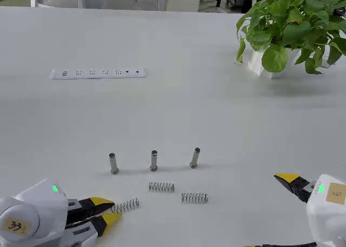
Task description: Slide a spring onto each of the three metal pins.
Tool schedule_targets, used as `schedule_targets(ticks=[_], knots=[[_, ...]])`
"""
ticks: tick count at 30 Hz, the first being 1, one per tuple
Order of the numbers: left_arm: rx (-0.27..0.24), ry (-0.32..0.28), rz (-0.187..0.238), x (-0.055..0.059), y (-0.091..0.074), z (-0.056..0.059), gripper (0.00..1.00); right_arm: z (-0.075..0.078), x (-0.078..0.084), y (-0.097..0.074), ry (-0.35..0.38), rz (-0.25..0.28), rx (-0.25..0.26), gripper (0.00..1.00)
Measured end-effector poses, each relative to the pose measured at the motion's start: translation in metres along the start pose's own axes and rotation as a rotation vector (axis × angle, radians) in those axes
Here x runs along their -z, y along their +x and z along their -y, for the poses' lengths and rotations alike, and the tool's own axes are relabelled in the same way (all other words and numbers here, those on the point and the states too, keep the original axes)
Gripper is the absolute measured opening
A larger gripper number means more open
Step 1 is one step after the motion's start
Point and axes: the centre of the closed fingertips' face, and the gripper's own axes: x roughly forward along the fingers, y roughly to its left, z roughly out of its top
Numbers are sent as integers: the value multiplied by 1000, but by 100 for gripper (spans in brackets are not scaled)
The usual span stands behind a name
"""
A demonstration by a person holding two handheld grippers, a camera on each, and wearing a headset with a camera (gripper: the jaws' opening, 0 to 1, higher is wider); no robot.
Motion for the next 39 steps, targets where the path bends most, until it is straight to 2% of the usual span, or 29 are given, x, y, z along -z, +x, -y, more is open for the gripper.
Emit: schedule_targets(ticks=[12, 24, 29, 39], knots=[[-1, -15, 5, 0, 1, 3, 7, -3, 0, 0, 2, 2, -2, 99], [-8, -52, 41, -7, -1, 1, 6, -6, 1, 1, 3, 4, -6, 99], [-3, -64, 69, -17, -4, 3, 6, -7, -1, 2, 2, 6, -8, 99], [25, -60, 143, -47, -8, 16, 6, -8, -11, 5, 20, 33, -23, 99]])
